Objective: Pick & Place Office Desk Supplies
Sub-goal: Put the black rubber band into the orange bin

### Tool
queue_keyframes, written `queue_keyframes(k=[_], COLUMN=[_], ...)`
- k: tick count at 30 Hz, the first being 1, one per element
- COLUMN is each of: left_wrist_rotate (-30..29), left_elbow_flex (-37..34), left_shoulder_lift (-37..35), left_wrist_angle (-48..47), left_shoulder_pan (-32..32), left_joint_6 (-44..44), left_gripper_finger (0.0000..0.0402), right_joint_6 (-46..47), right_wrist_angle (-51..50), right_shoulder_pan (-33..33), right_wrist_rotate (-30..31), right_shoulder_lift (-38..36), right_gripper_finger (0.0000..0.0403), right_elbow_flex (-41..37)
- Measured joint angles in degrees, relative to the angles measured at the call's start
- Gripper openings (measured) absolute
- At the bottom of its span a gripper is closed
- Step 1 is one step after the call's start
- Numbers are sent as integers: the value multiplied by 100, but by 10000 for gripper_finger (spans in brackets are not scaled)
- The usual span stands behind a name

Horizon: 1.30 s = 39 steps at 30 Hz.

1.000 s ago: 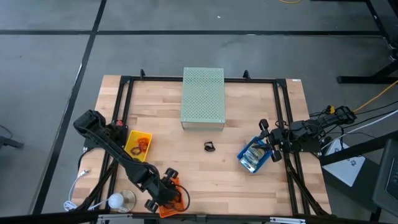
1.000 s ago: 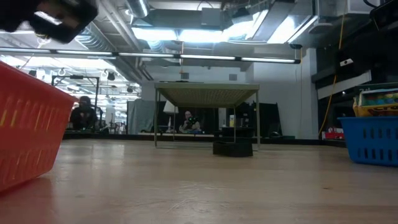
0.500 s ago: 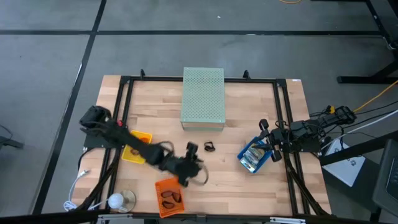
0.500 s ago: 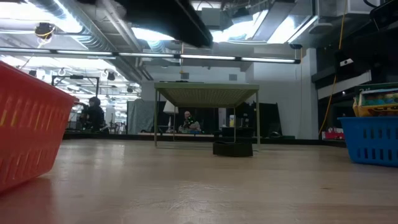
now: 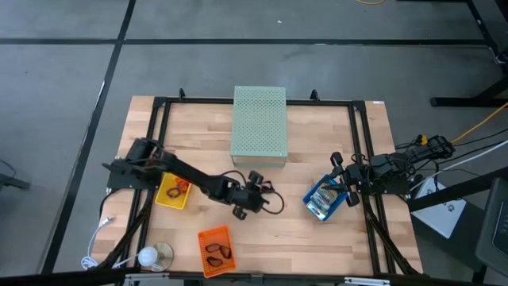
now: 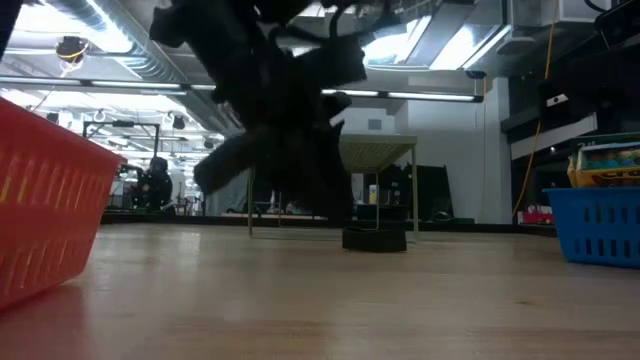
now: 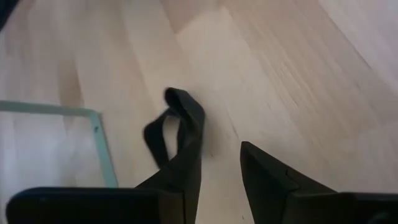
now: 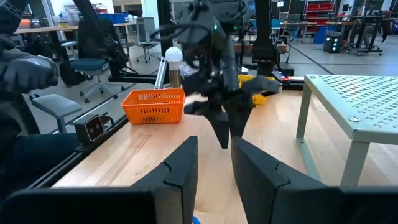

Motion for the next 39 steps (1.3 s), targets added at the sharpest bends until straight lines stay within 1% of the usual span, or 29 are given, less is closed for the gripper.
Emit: queue_keyframes(k=[4,10,16,23,25,31,34,39], left_wrist_rotate=[-64,-82,331,365,304,-525,-549,-257], left_elbow_flex=[0,0,0,0,2,2,2,2], left_shoulder_lift=[161,198,202,202,225,230,211,264], left_wrist_angle=[6,104,361,431,432,-55,-312,-266], left_shoulder_pan=[88,269,356,280,282,310,310,319], left_joint_6=[251,202,148,130,110,321,415,564], left_gripper_finger=[102,101,94,78,74,70,70,70], right_joint_6=[2,2,2,0,0,2,0,-6], right_wrist_angle=[1,1,1,-1,1,1,0,-1], right_shoulder_pan=[0,0,0,0,0,0,0,0], right_wrist_rotate=[0,0,0,2,2,2,2,2], right_shoulder_lift=[0,0,0,2,0,0,0,2], right_gripper_finger=[98,98,98,98,98,98,98,98], right_elbow_flex=[0,2,2,2,2,2,2,2])
